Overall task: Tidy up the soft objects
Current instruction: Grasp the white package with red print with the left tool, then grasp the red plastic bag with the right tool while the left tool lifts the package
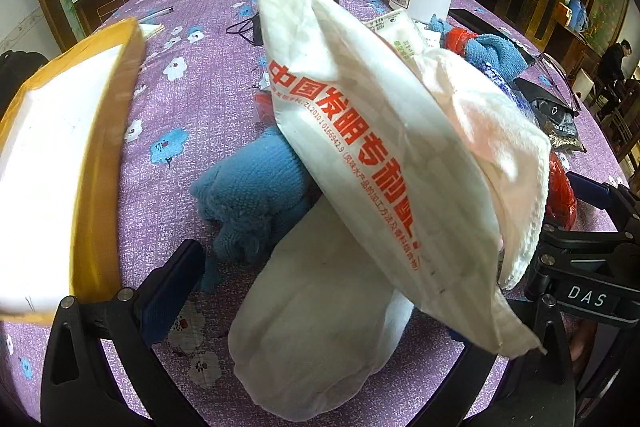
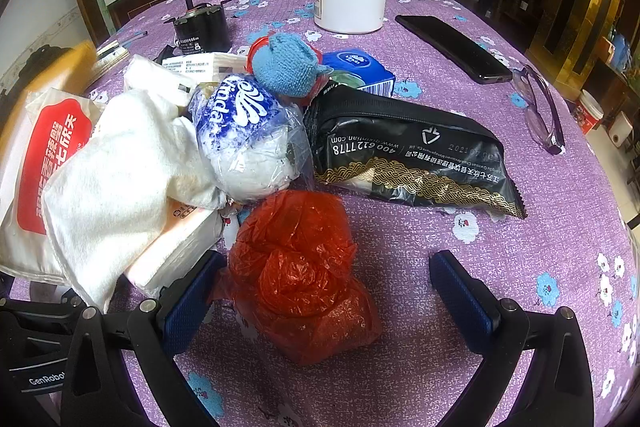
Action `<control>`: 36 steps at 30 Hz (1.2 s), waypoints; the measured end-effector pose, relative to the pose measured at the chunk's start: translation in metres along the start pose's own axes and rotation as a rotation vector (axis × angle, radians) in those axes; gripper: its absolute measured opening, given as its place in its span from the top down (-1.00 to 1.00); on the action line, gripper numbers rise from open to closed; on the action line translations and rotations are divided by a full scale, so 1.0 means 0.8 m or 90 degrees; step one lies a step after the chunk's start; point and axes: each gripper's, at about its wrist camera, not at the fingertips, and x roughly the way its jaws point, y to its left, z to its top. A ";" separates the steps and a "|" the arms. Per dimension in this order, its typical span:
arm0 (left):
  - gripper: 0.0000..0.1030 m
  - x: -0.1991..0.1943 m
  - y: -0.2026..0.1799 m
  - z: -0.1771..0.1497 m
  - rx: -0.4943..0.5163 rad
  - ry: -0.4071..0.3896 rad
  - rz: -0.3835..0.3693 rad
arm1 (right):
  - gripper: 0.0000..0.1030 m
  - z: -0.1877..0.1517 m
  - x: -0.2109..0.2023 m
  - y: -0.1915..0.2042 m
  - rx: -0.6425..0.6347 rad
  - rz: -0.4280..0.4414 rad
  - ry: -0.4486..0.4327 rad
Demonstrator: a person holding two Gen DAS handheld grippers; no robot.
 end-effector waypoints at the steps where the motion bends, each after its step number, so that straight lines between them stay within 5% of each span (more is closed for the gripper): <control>1: -1.00 0.000 0.000 0.000 -0.001 0.000 -0.001 | -1.00 0.000 0.000 0.000 -0.001 0.000 0.000; 15: -1.00 0.000 0.000 0.000 0.000 0.000 0.000 | -1.00 0.002 -0.007 -0.010 -0.080 0.074 0.041; 21: -1.00 0.000 0.000 0.000 0.000 0.000 0.000 | -0.95 -0.027 -0.045 -0.043 -0.046 0.180 -0.003; 25: -1.00 0.000 0.000 0.000 0.000 0.000 0.000 | -0.88 -0.034 -0.064 -0.053 -0.045 0.172 -0.041; 32: -1.00 -0.006 0.003 -0.005 0.007 -0.001 -0.013 | -0.53 -0.008 -0.041 -0.034 -0.051 0.174 -0.016; 35: -1.00 -0.022 0.008 -0.017 0.030 0.006 -0.062 | -0.45 -0.001 -0.027 -0.025 -0.052 0.173 -0.007; 36: -1.00 -0.029 0.010 -0.022 0.041 0.007 -0.080 | -0.21 -0.001 -0.023 -0.022 -0.056 0.170 -0.002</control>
